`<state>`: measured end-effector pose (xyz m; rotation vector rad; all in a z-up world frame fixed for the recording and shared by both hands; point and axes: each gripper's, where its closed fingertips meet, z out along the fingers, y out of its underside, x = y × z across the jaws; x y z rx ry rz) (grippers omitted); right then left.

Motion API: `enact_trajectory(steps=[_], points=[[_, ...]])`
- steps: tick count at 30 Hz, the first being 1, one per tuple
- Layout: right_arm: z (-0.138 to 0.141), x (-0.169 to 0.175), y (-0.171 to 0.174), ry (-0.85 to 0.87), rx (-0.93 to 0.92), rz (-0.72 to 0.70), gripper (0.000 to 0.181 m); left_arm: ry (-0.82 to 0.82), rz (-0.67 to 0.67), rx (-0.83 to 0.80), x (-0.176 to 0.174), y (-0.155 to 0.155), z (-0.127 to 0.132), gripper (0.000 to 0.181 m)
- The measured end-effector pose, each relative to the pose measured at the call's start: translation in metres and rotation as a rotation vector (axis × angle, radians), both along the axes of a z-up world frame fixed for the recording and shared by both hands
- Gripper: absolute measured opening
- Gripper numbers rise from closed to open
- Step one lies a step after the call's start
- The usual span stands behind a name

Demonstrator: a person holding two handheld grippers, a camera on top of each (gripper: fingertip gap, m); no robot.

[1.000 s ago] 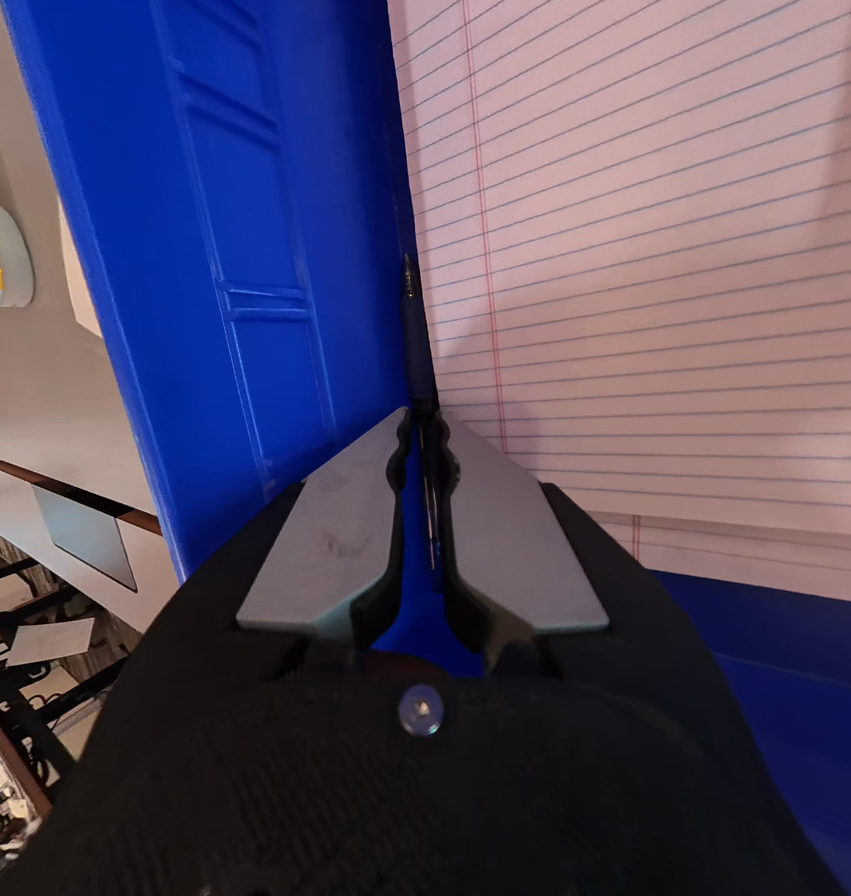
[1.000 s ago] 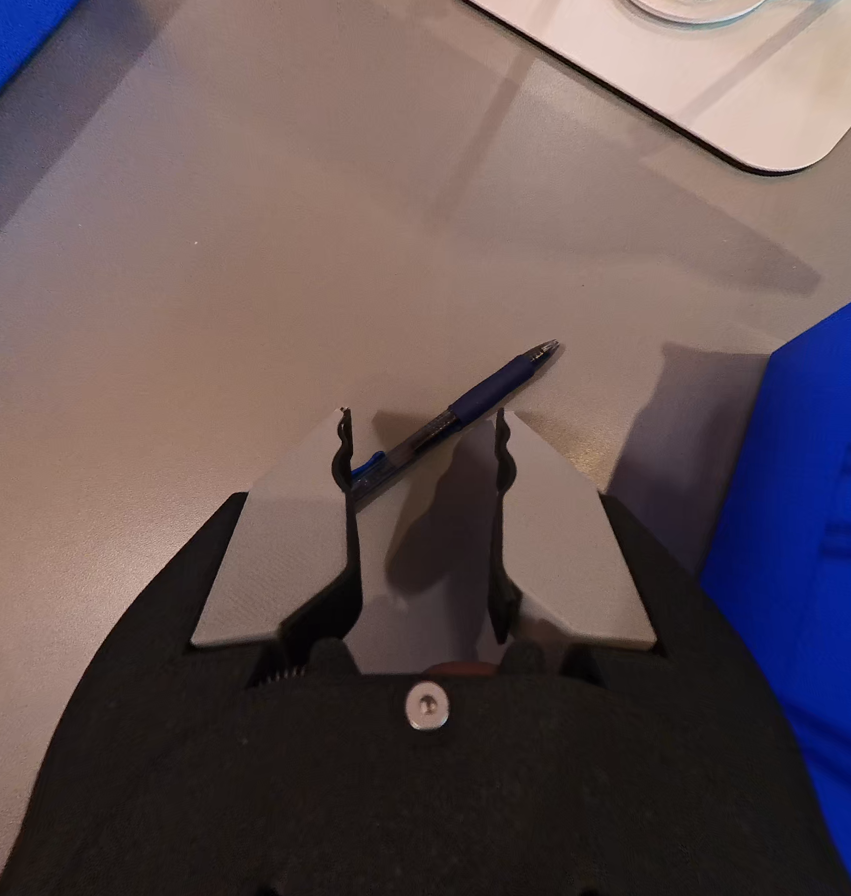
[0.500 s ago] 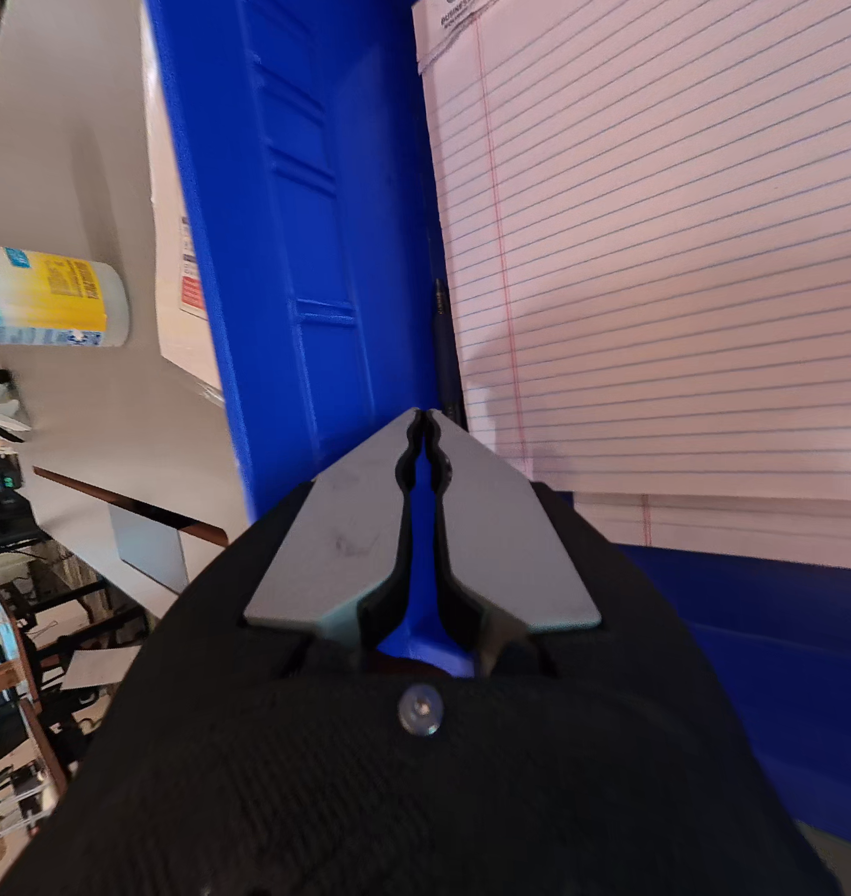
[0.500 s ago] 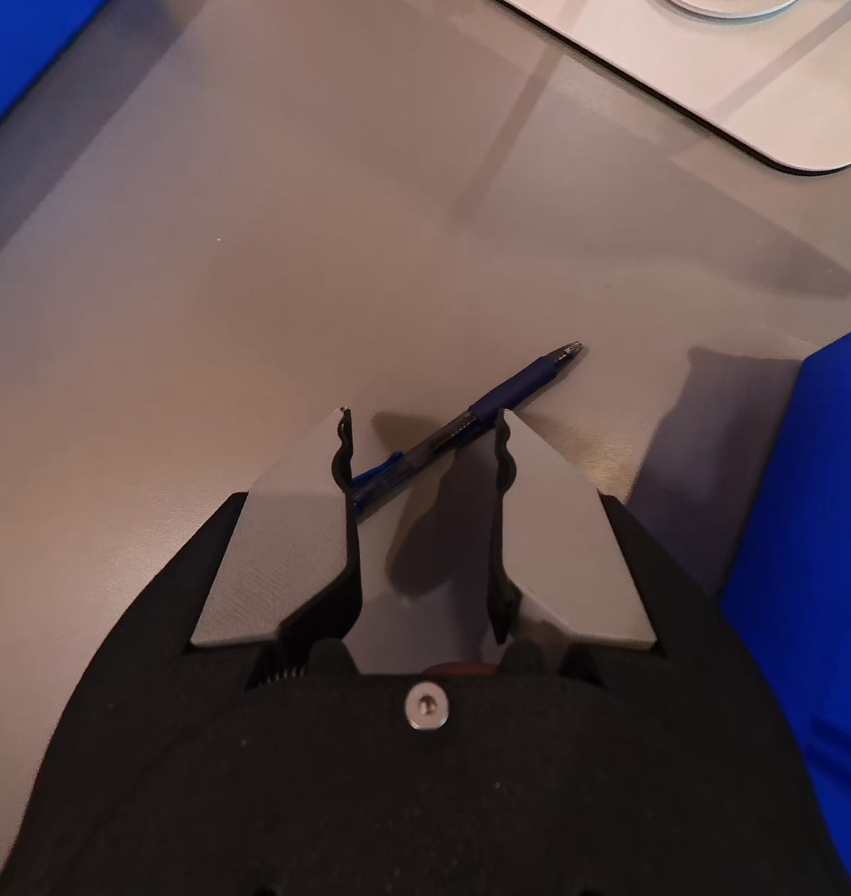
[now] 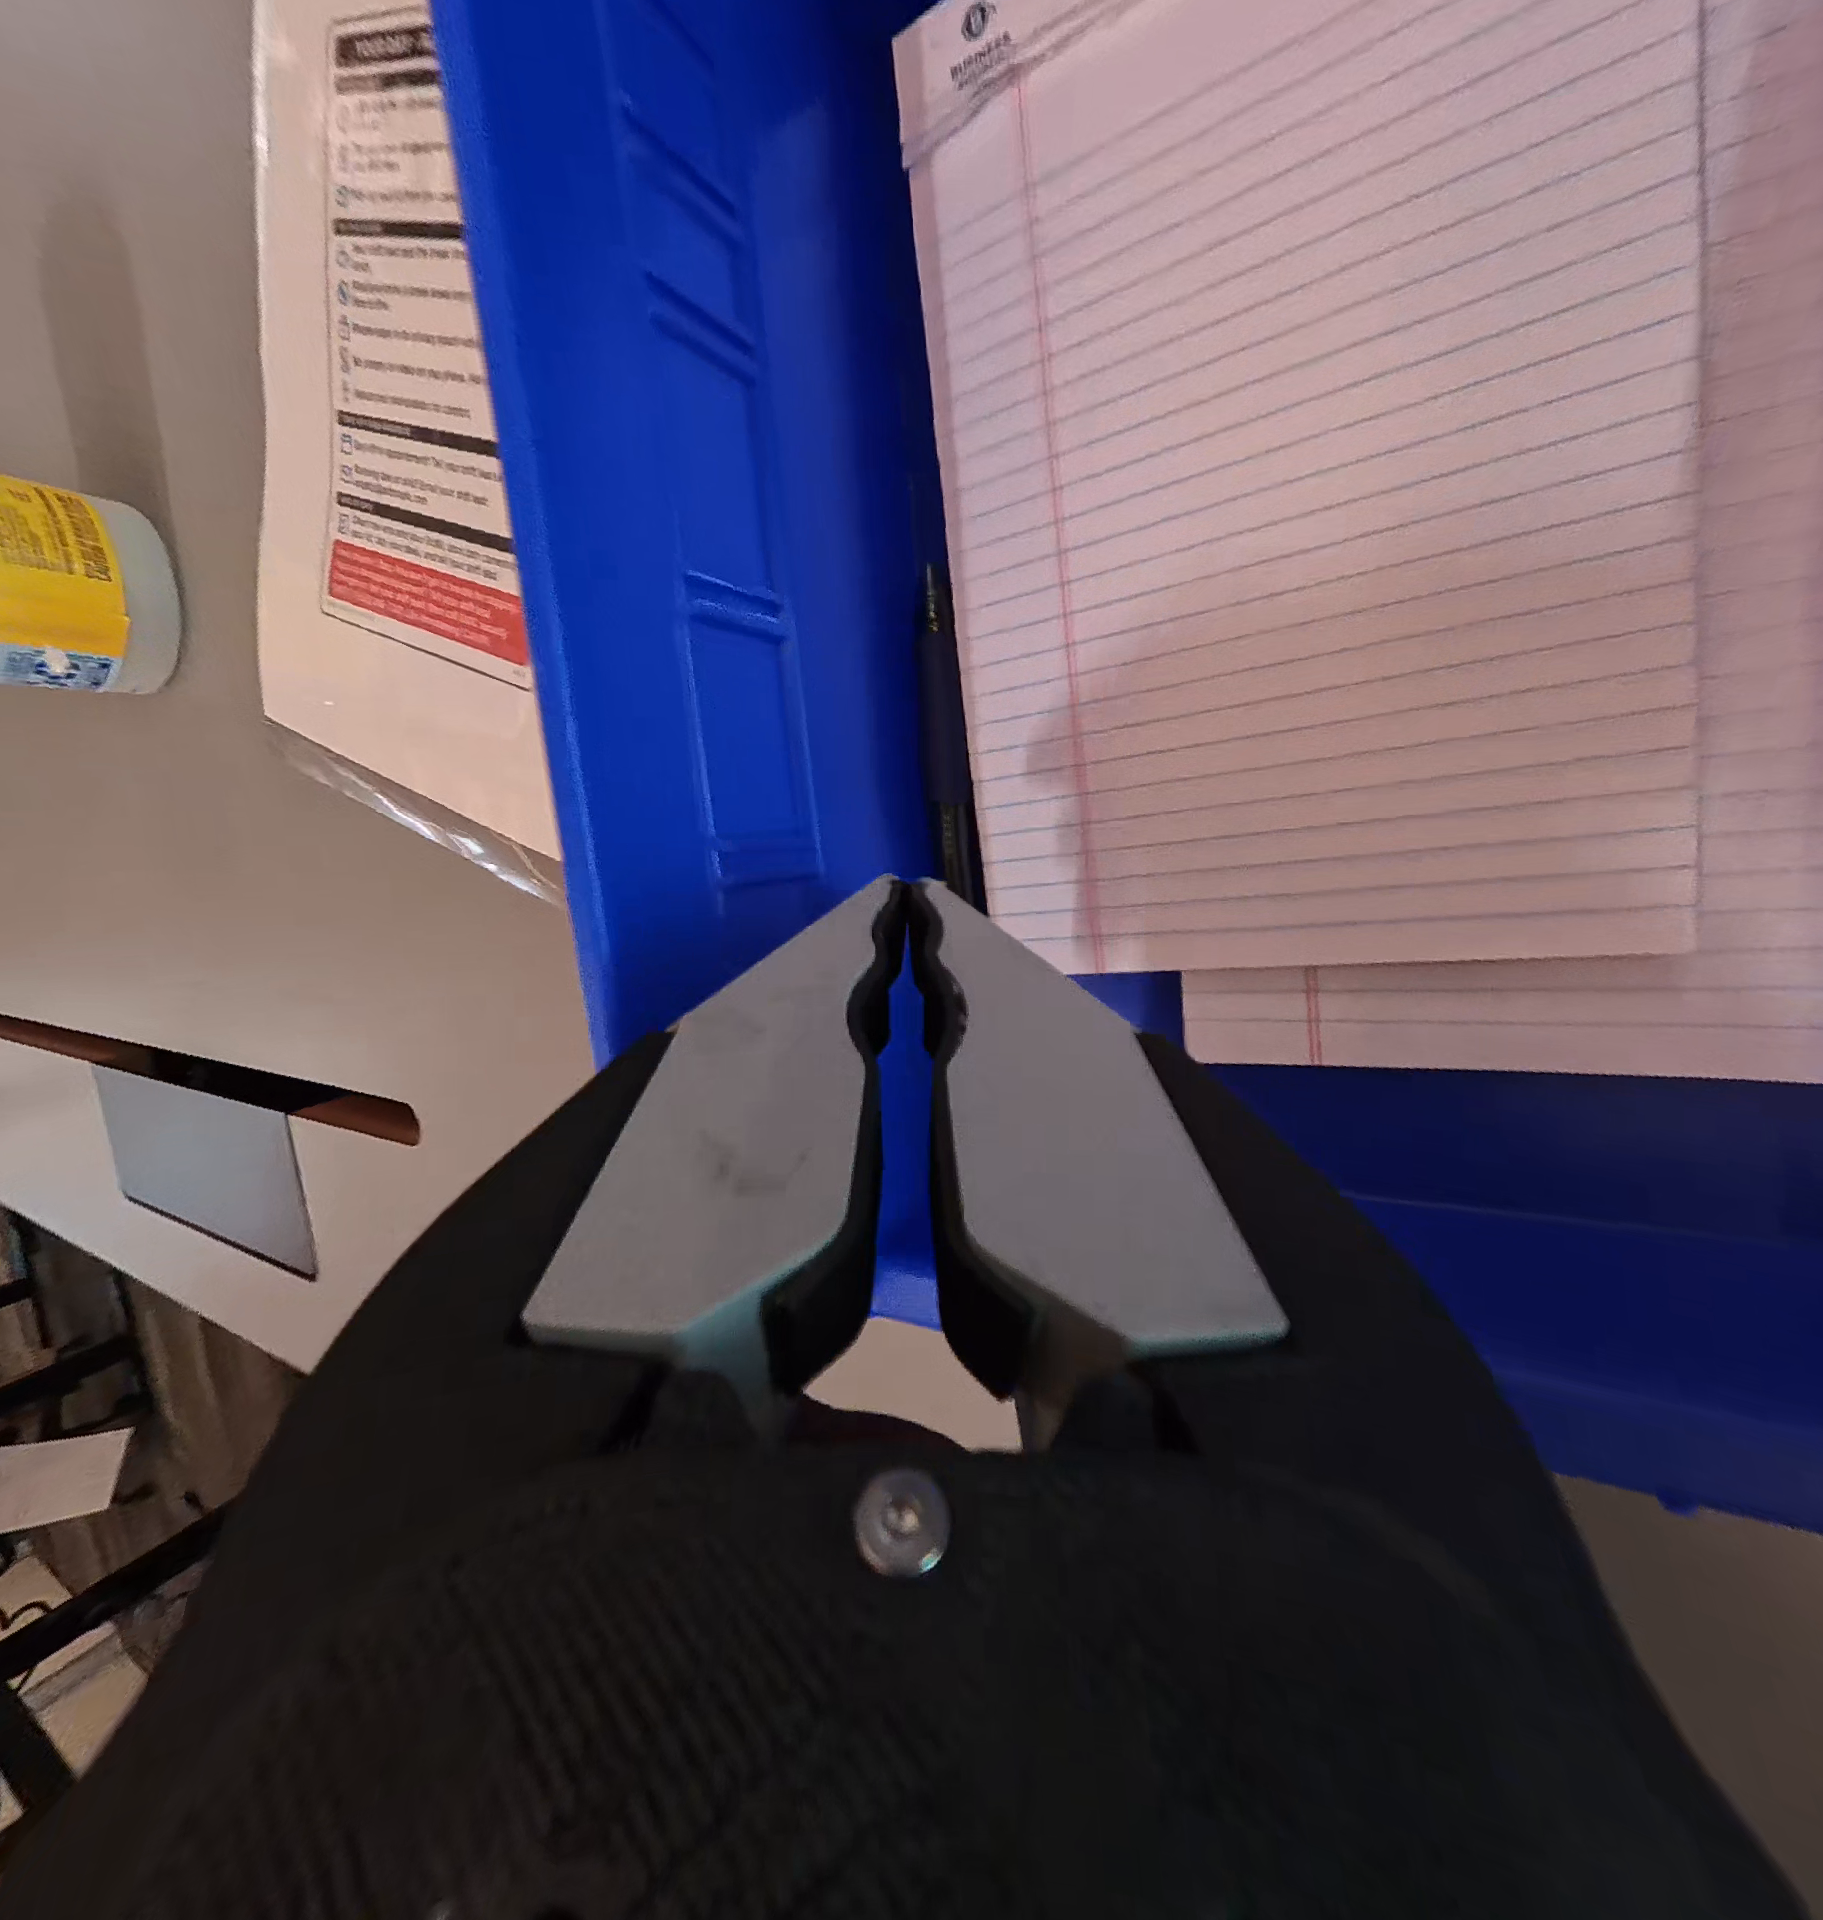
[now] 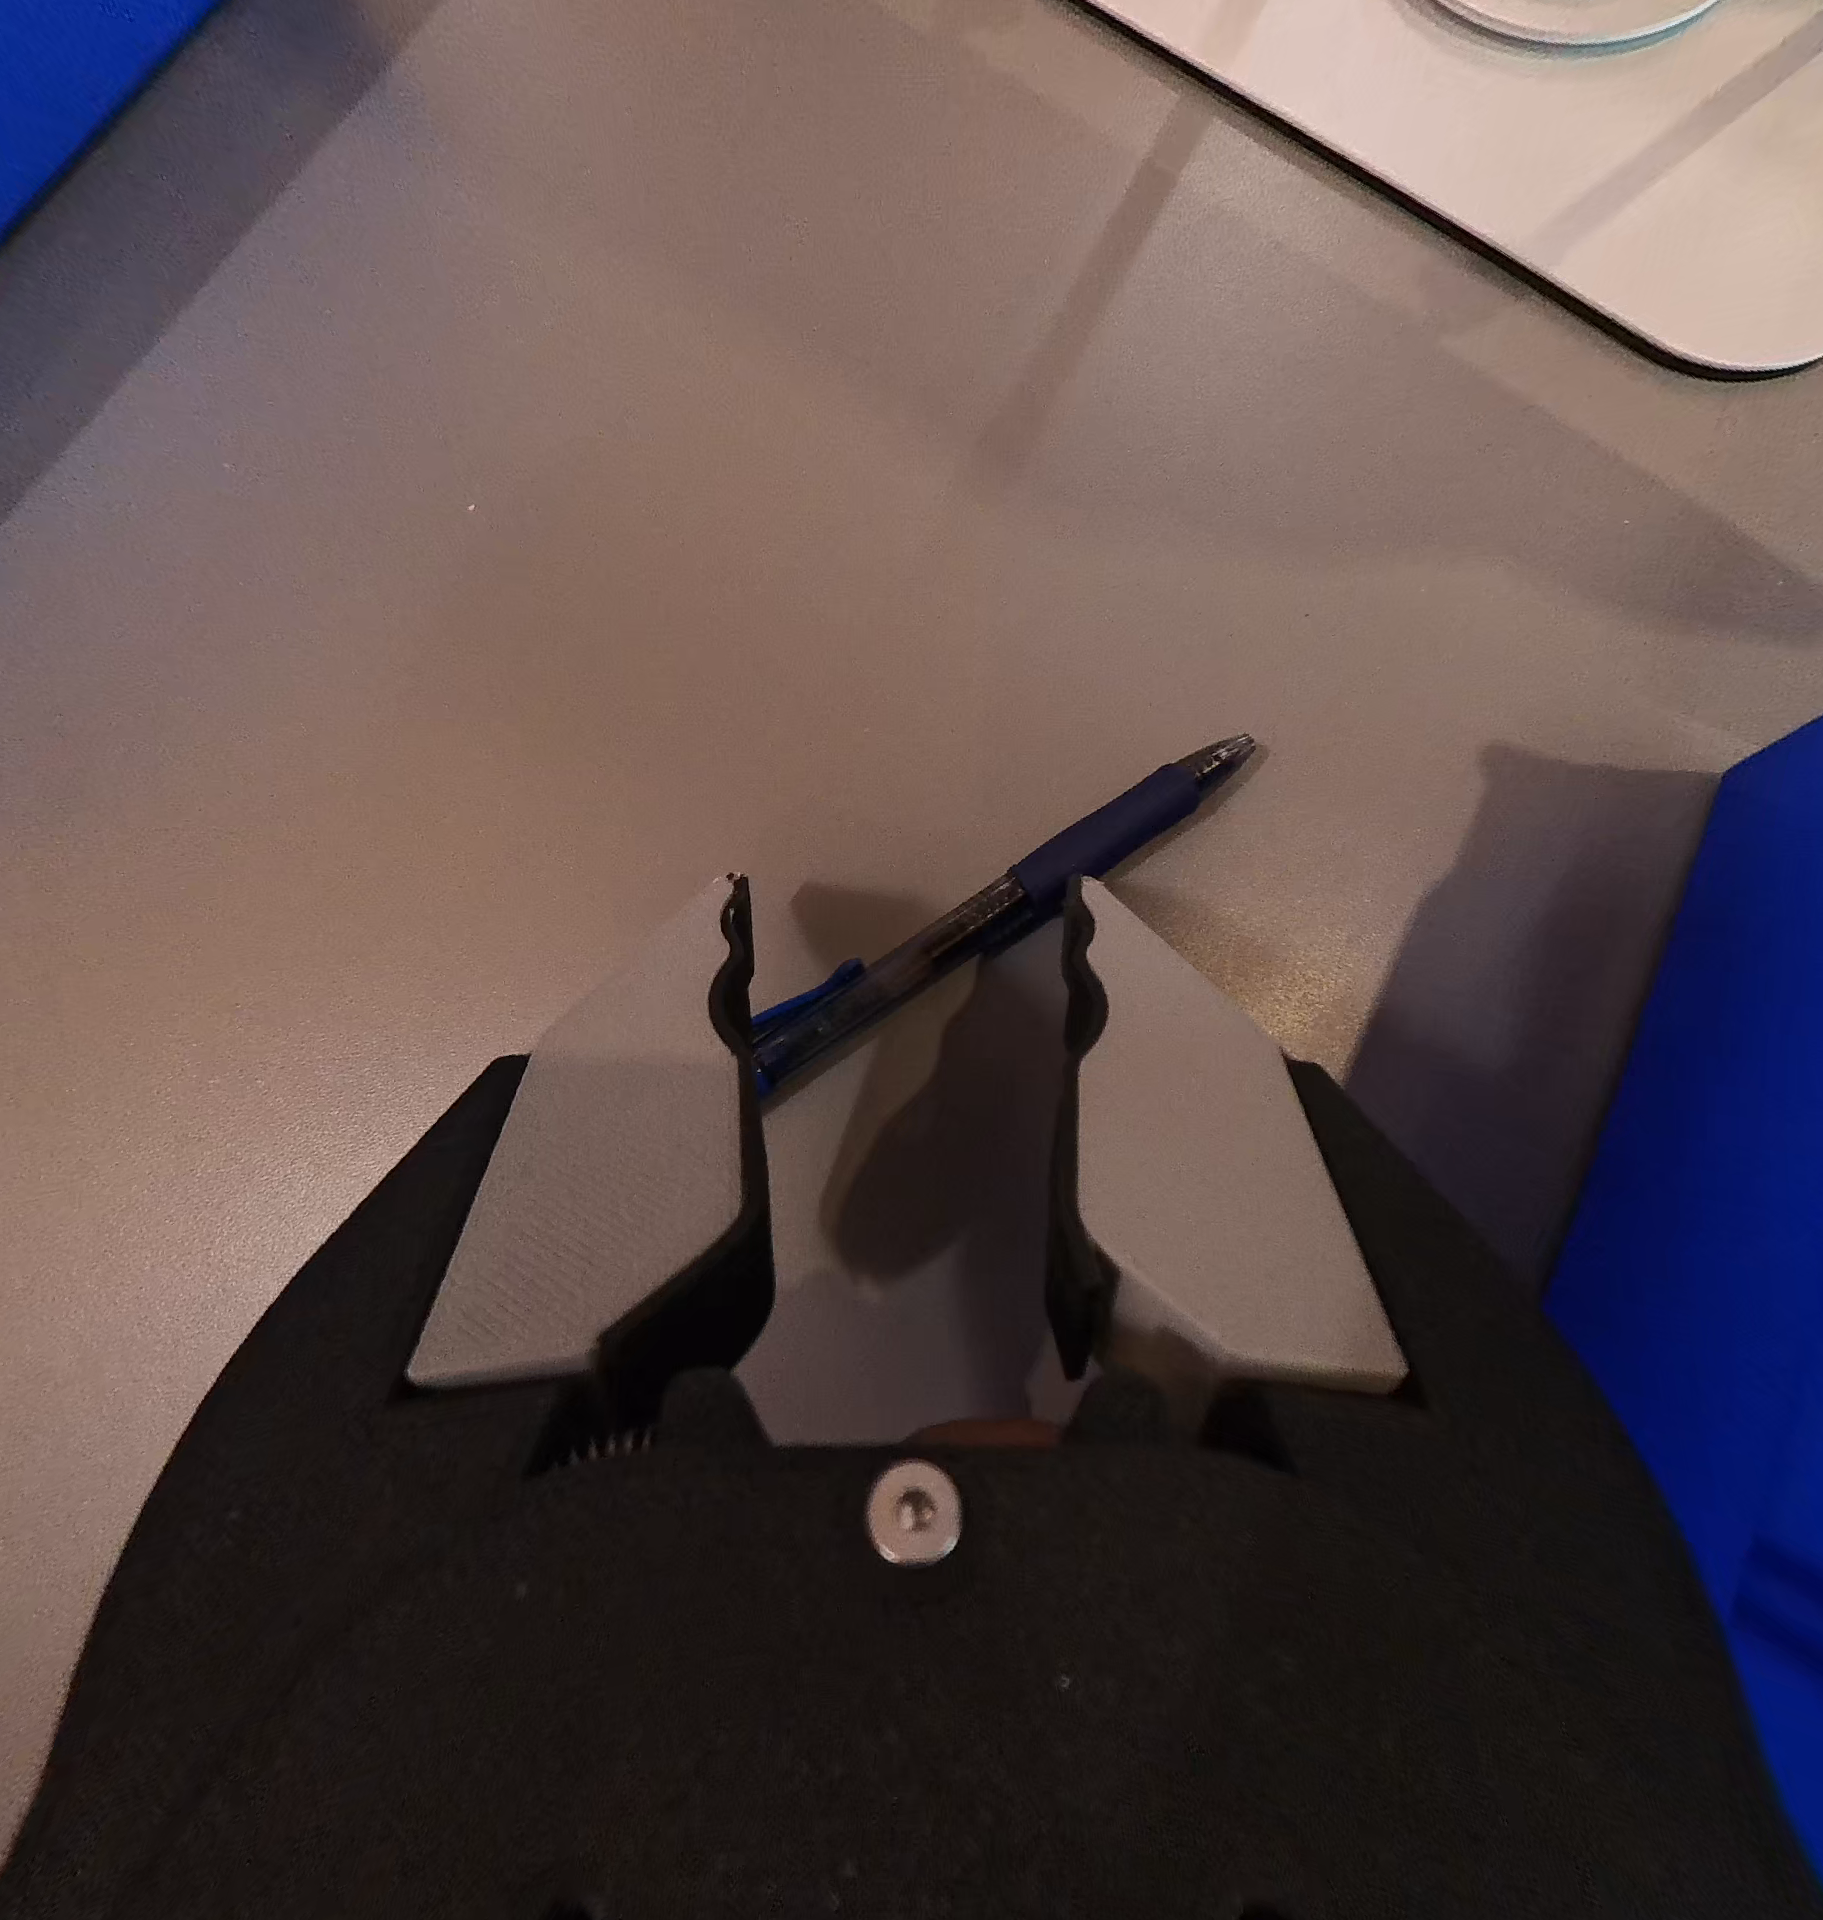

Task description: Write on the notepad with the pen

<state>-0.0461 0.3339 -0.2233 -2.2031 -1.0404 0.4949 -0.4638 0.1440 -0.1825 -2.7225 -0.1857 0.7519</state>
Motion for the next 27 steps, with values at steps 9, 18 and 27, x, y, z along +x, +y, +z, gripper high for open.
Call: enact_trajectory(steps=[9,18,27], points=[[0.001,-0.001,0.000,0.003,-0.004,0.008,0.057,-0.089,0.046,-0.022,0.000,-0.002,-0.018,0.000],[0.001,-0.005,-0.004,0.012,-0.014,0.023,0.057,-0.121,0.077,-0.097,0.002,-0.006,-0.044,0.000],[0.001,-0.007,-0.008,0.021,-0.030,0.039,0.056,-0.267,0.108,-0.058,0.005,-0.008,-0.045,0.000]])
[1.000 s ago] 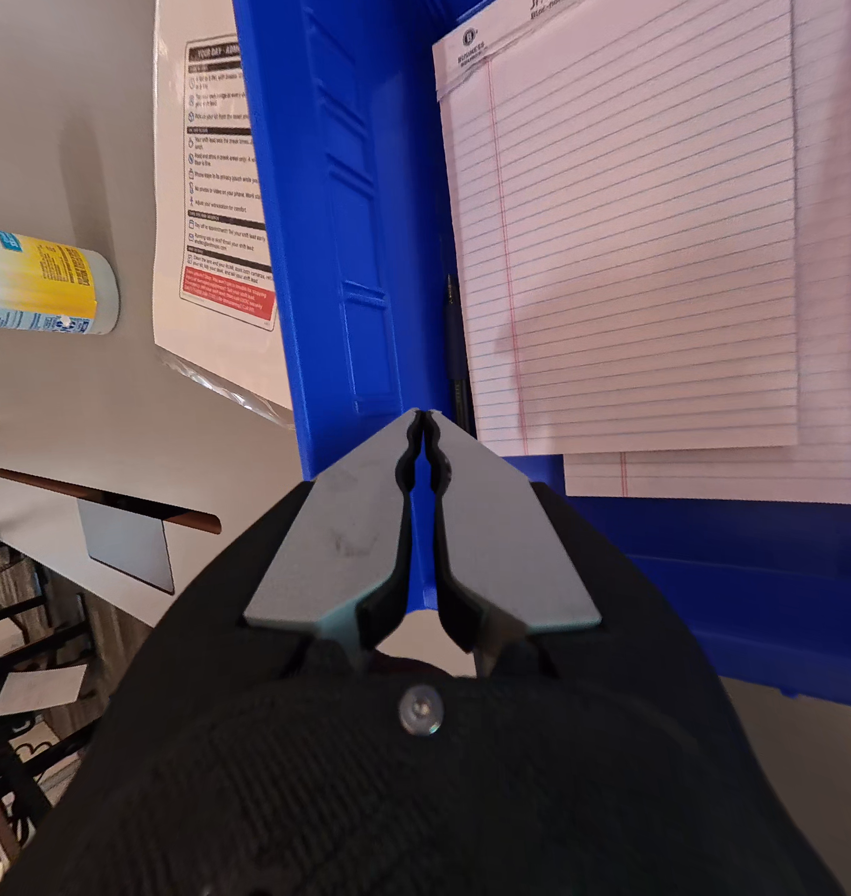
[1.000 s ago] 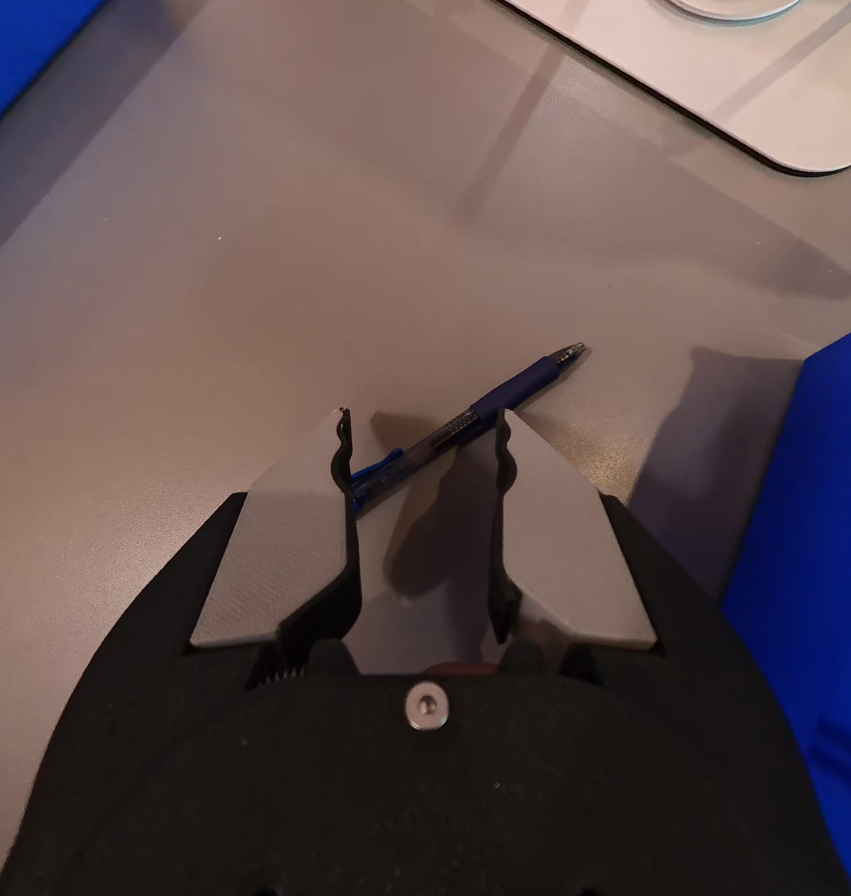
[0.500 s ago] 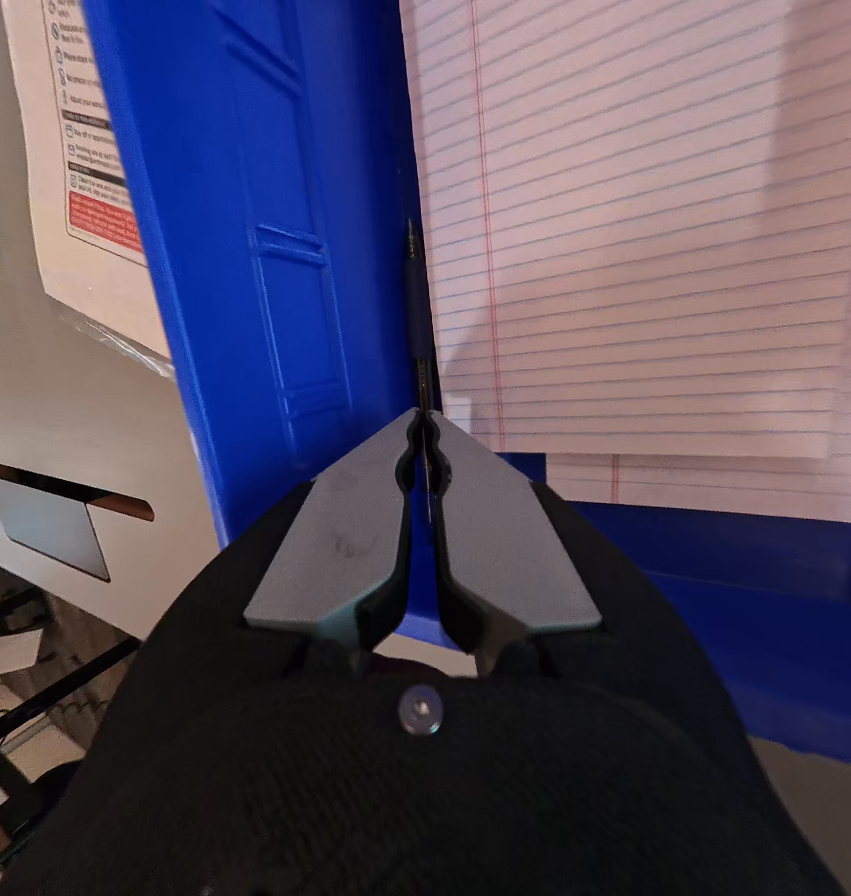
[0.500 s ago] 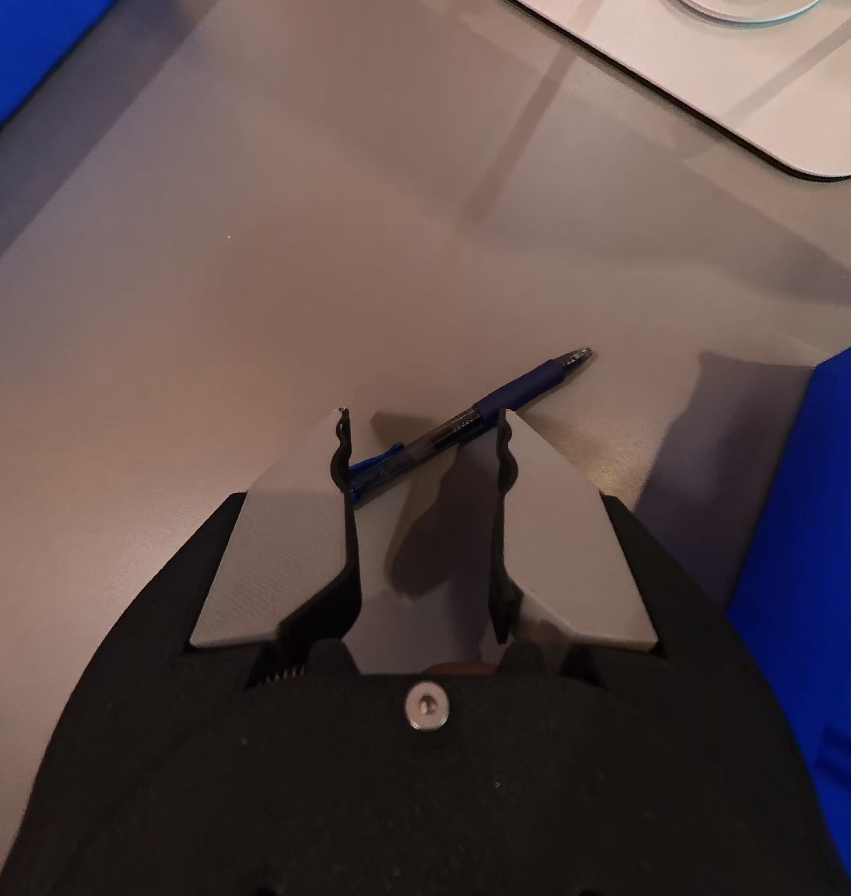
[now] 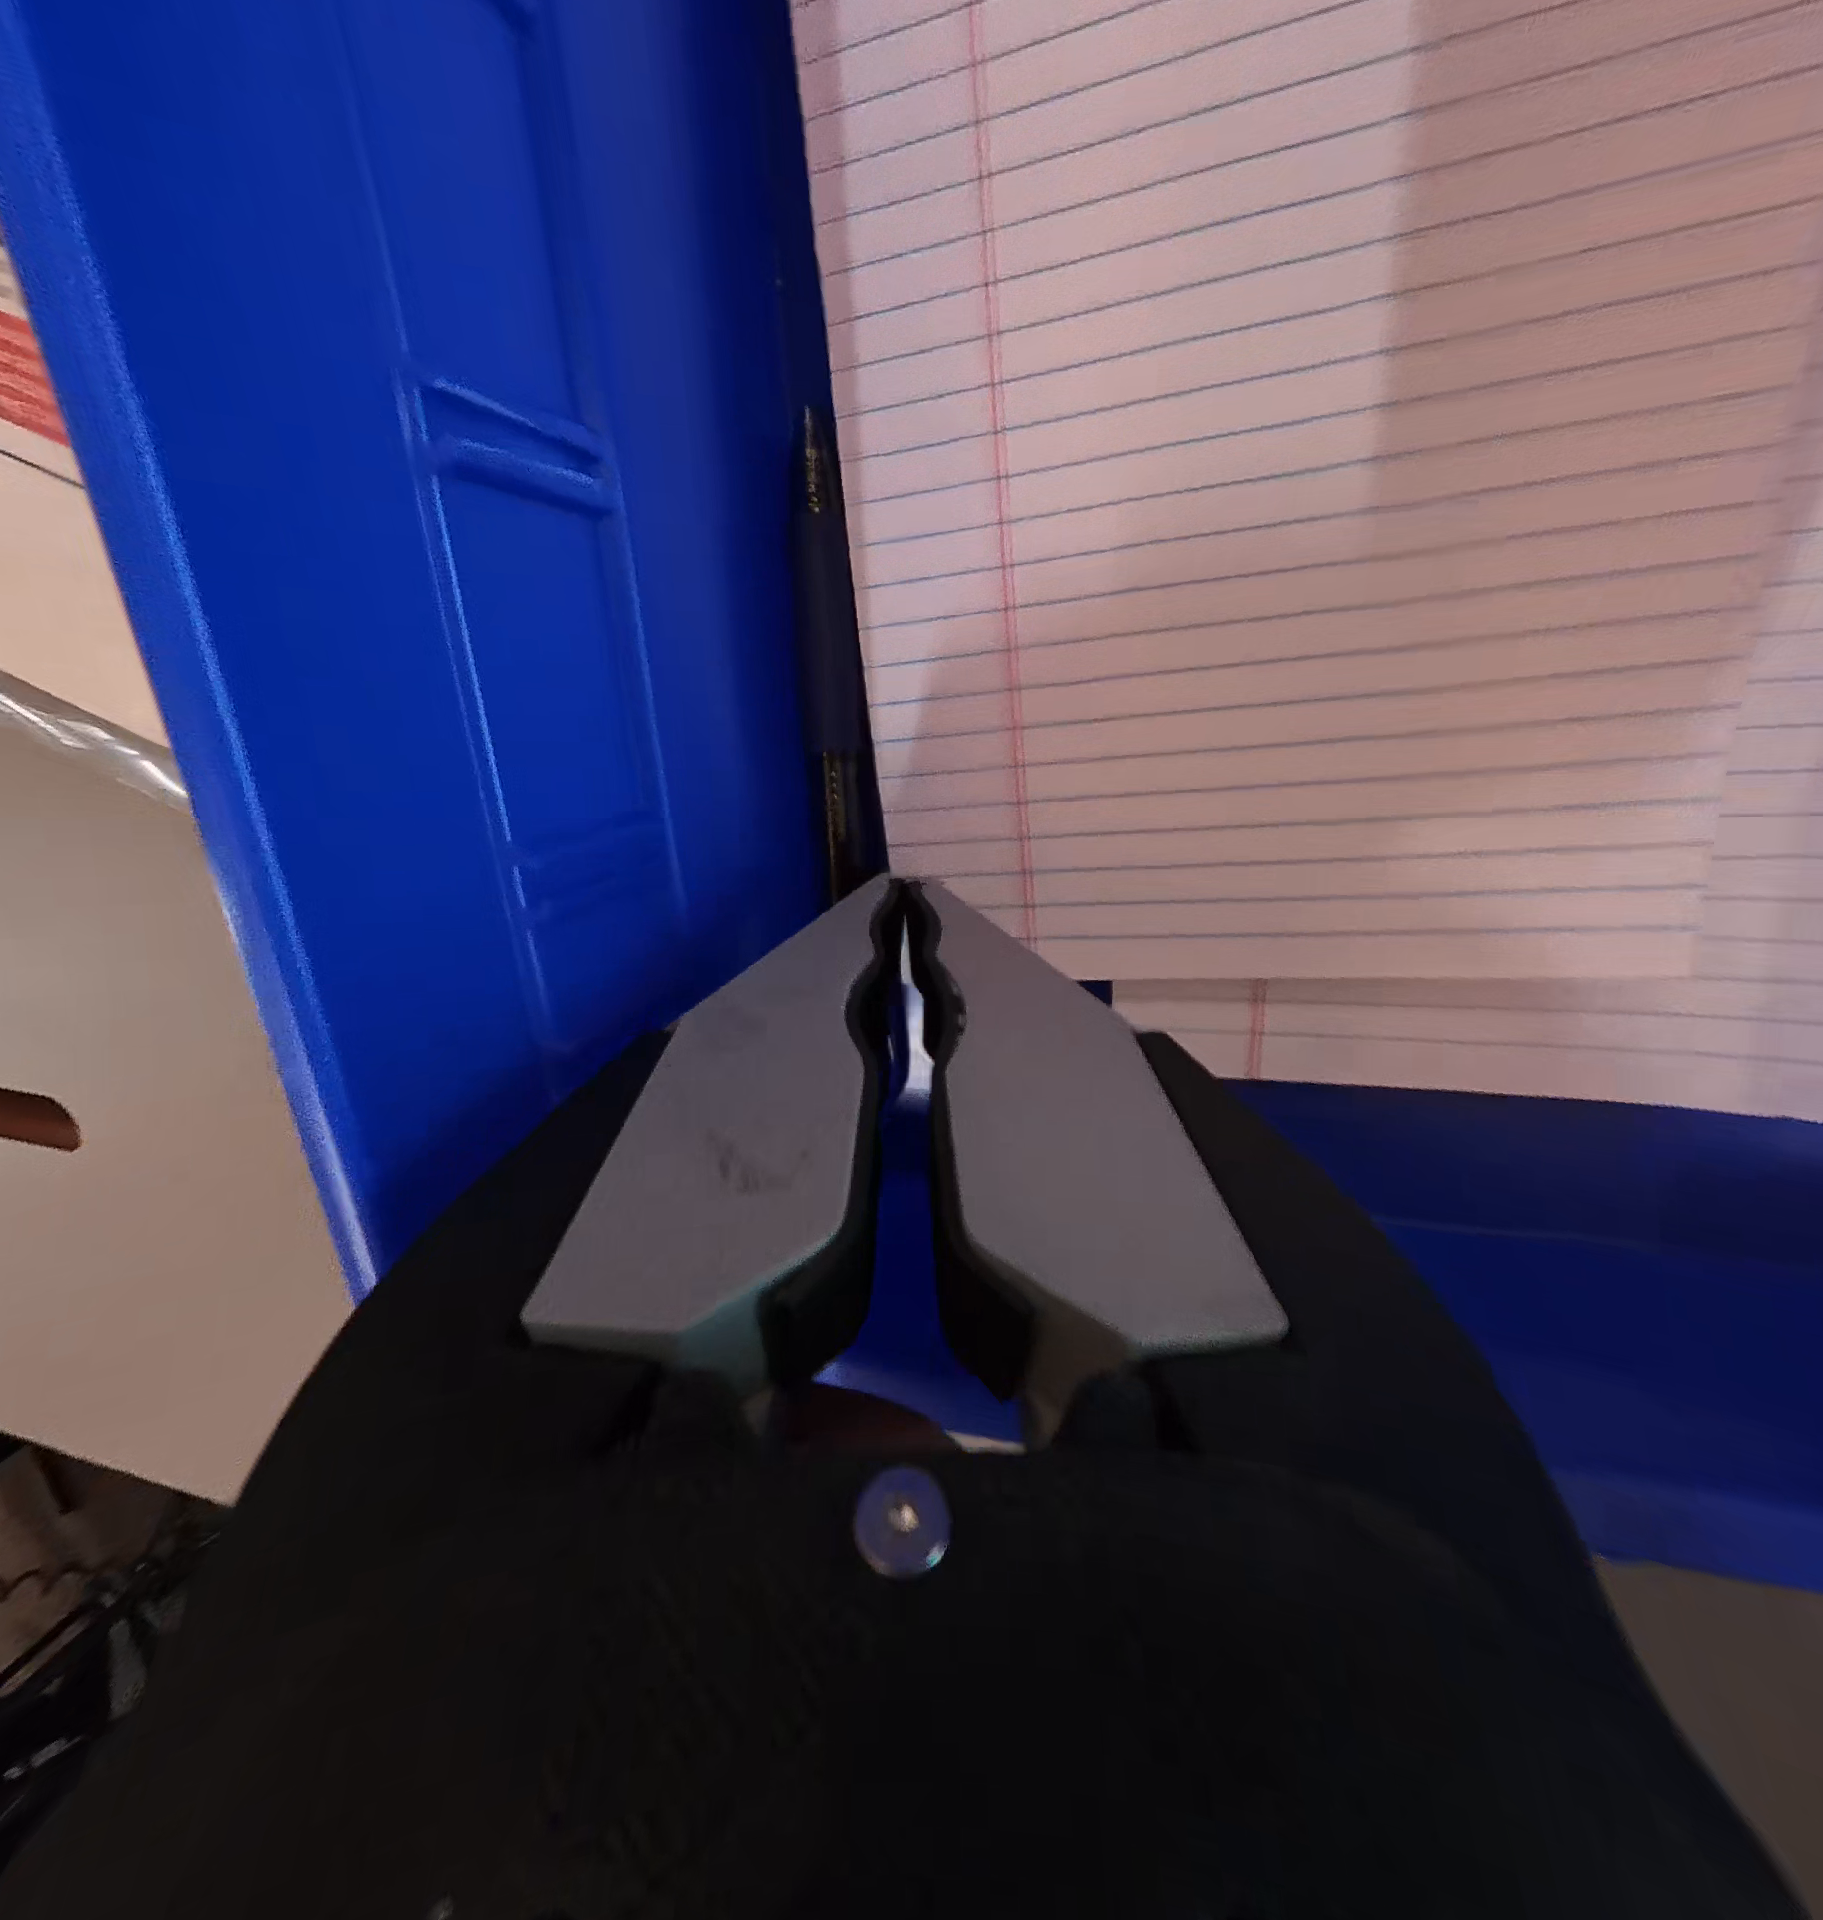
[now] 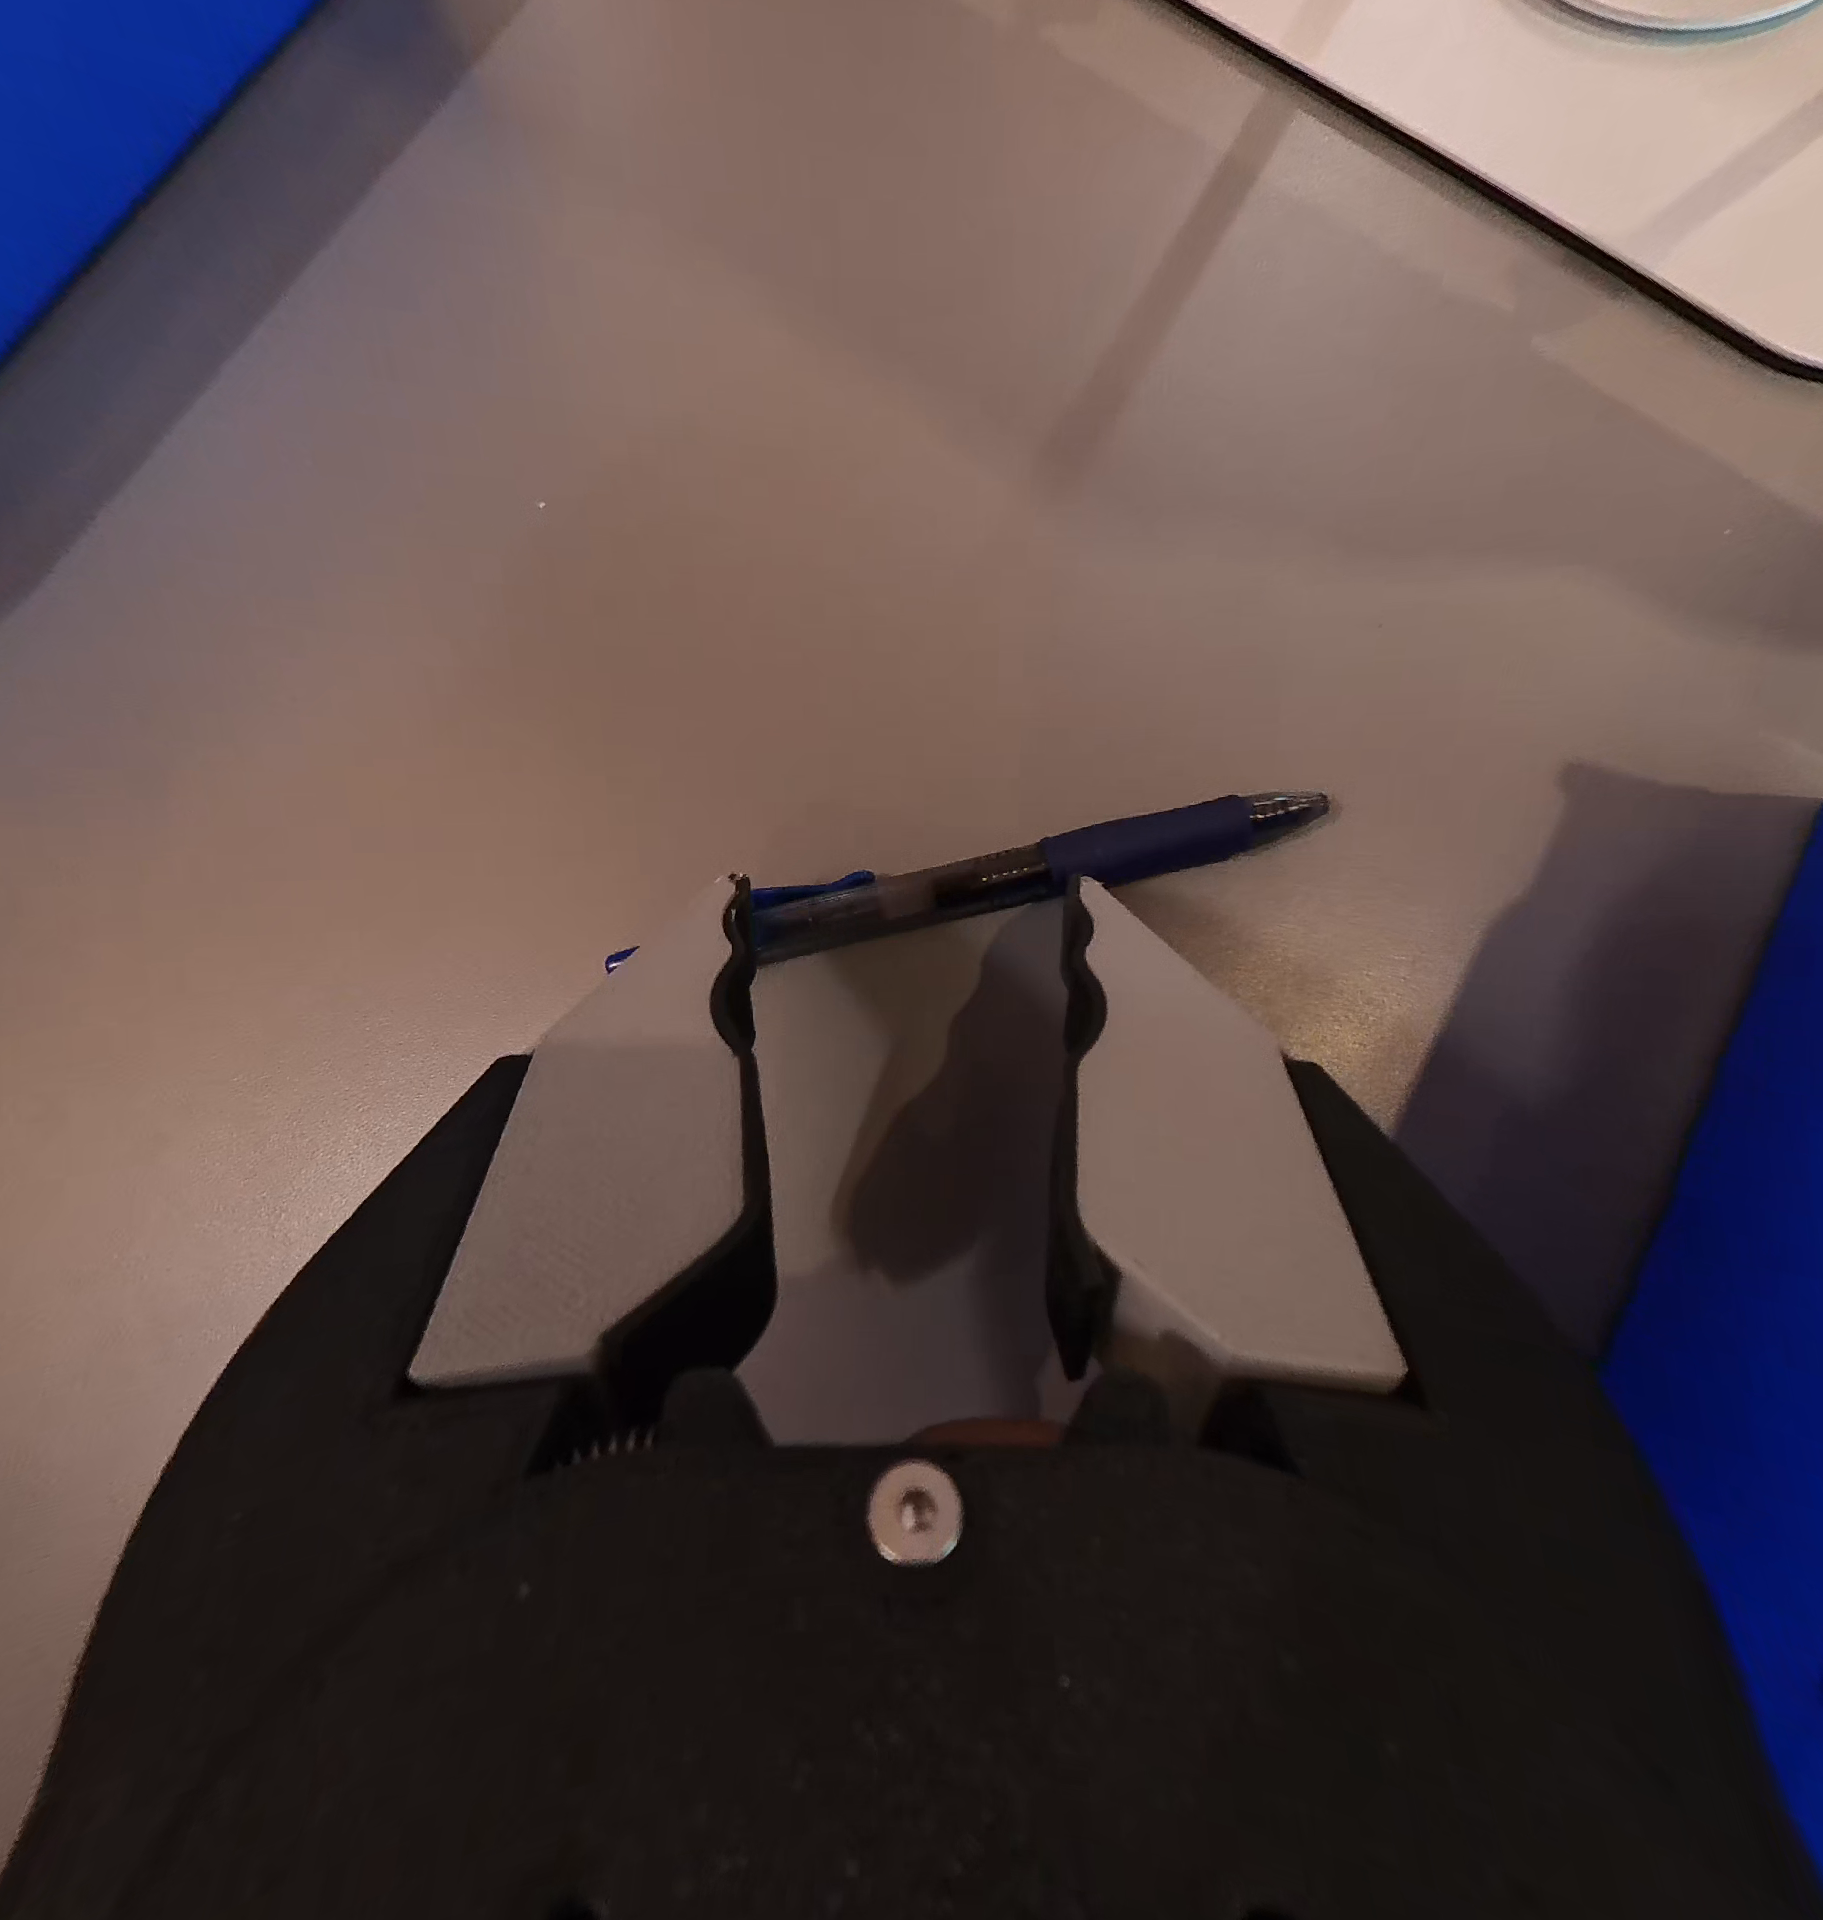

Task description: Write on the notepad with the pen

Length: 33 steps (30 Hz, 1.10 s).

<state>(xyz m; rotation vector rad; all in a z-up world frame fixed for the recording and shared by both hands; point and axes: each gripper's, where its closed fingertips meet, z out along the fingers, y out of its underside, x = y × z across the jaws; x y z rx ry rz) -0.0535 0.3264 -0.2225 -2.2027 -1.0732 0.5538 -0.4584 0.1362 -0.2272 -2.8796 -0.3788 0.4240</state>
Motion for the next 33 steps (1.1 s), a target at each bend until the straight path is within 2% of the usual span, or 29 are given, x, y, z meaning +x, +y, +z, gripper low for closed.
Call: enact_trajectory(steps=[8,9,10,11,12,14,18,23,29,30,32,33], points=[[0.000,0.000,0.000,-0.001,0.003,0.001,0.056,-0.173,-0.049,-0.001,0.025,-0.004,0.000,0.001],[0.000,0.000,0.000,-0.001,0.003,0.000,0.056,-0.228,-0.060,0.019,0.033,-0.002,0.000,0.008],[0.001,0.000,0.000,0.000,0.003,0.000,0.056,-0.292,-0.079,0.042,0.043,0.000,0.001,0.027],[0.001,0.000,0.000,0.001,0.004,-0.001,0.056,-0.312,-0.077,0.050,0.045,0.000,0.002,0.031],[0.001,0.000,0.000,0.003,0.004,-0.001,0.056,-0.282,-0.066,0.043,0.039,-0.001,0.001,0.031],[0.001,0.000,0.000,0.002,0.006,0.001,0.056,-0.203,-0.057,0.031,0.027,-0.003,0.001,0.042],[0.001,-0.001,-0.001,-0.002,0.008,0.003,0.056,-0.209,-0.001,0.039,0.024,-0.002,0.001,0.047],[0.002,-0.001,0.000,0.005,0.005,0.002,0.056,-0.093,0.023,0.044,0.008,0.002,0.010,0.041],[0.003,-0.002,-0.002,0.006,0.009,0.008,0.056,0.071,-0.042,-0.037,-0.002,0.001,0.009,0.029],[0.003,-0.002,-0.002,0.008,0.009,0.009,0.056,0.099,-0.060,-0.066,-0.003,-0.001,0.006,0.027],[0.004,-0.002,-0.002,0.013,0.008,0.009,0.055,0.164,-0.078,-0.132,-0.009,-0.007,-0.001,0.010],[0.005,-0.002,-0.002,0.014,0.008,0.008,0.055,0.193,-0.082,-0.129,-0.012,-0.006,-0.001,0.009]])
